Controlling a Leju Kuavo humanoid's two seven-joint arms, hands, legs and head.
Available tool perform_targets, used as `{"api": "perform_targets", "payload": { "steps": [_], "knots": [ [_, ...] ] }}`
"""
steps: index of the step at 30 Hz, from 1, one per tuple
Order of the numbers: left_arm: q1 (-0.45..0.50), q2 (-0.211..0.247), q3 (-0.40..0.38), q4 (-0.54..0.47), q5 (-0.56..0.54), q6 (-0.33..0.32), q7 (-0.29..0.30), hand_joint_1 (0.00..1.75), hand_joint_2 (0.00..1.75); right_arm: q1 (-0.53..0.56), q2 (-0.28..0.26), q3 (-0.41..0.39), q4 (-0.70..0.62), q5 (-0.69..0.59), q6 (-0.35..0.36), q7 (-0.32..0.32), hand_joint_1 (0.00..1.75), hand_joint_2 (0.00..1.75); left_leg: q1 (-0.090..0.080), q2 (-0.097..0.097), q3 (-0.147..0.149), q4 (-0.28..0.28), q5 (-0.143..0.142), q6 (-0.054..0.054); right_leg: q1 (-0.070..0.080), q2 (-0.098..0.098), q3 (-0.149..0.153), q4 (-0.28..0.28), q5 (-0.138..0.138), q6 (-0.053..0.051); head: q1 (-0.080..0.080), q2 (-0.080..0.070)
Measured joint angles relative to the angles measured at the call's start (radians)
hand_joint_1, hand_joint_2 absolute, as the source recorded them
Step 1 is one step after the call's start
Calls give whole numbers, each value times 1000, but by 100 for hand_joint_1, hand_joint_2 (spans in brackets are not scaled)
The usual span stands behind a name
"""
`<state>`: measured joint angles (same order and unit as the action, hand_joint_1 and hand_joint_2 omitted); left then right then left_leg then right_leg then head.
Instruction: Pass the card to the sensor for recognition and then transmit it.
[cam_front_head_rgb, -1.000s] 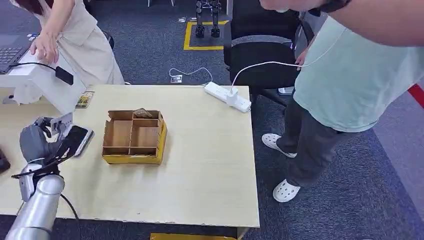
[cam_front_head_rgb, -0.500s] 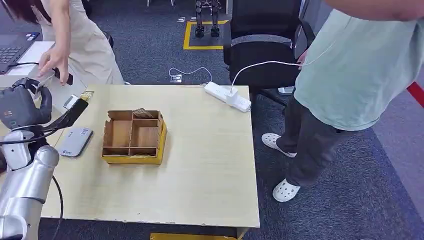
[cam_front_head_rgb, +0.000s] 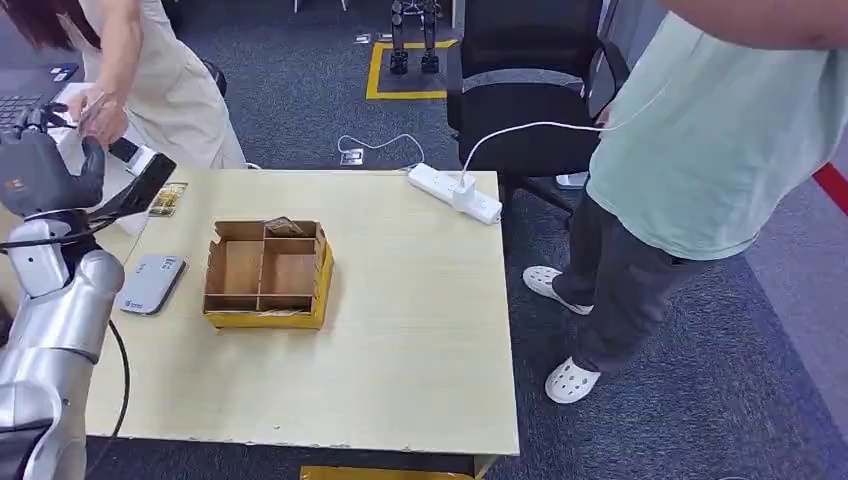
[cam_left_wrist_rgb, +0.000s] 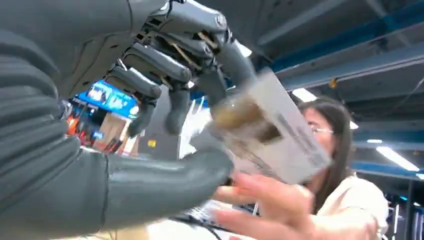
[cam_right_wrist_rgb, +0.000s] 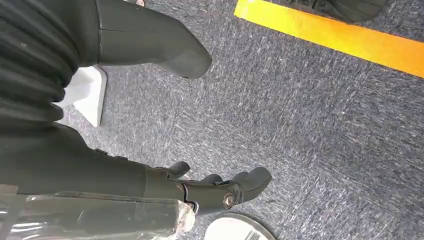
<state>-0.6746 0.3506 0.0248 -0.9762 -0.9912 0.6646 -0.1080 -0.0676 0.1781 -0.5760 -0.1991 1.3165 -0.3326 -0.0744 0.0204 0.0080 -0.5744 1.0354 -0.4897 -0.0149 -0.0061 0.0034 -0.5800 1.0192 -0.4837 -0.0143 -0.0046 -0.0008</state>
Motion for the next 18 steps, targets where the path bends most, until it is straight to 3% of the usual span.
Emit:
{"api": "perform_targets", "payload": {
  "steps": [8, 11, 13, 15, 18],
  "knots": [
    [-6, -7, 0, 19, 46, -23, -18, 0, 175, 1, 0, 3, 0, 0, 0, 0, 0, 175, 0, 0, 0, 0, 0, 0, 0, 0, 0, 0, 0, 0, 0, 0],
    [-6, -6, -4, 20, 85, -102, -28, 0, 175, 1, 0, 4, 0, -3, 0, 0, 0, 175, 0, 0, 0, 0, 0, 0, 0, 0, 0, 0, 0, 0, 0, 0],
    [-7, -5, -13, 20, 148, -205, -43, 0, 175, 1, 0, 4, 0, -10, 0, 0, 0, 175, 0, 0, 0, 0, 0, 0, 0, 0, 0, 0, 0, 0, 0, 0],
    [-6, 5, -29, 17, 221, -354, -61, 0, 175, 2, 0, 4, 0, -16, 0, 0, 0, 175, 0, 0, 0, 0, 0, 0, 0, 0, 0, 0, 0, 0, 0, 0],
    [9, 71, -84, -25, 353, -720, -96, 0, 175, 5, -1, 4, 0, -29, -1, -6, 0, 175, 0, 4, 0, 0, 0, 0, 0, 4, 0, 1, 0, 0, 1, 0]
  ]
}}
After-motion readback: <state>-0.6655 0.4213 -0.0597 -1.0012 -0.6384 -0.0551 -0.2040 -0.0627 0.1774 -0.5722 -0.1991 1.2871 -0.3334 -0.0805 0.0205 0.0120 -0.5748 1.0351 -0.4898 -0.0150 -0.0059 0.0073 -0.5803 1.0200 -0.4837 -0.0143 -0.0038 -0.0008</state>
